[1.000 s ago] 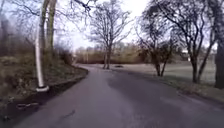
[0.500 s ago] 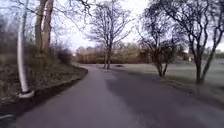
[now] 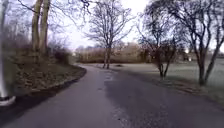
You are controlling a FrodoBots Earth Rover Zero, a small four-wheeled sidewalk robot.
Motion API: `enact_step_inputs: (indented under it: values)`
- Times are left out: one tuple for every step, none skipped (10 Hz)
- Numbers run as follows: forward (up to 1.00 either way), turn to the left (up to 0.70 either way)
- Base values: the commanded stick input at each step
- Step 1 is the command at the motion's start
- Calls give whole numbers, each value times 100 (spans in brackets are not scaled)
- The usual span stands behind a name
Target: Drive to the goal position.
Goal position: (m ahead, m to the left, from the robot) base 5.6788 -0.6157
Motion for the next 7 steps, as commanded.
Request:
enact_step_inputs:
  values:
    - [100,0]
    - [100,0]
    - [100,0]
    - [100,0]
    - [100,0]
    - [100,0]
    - [100,0]
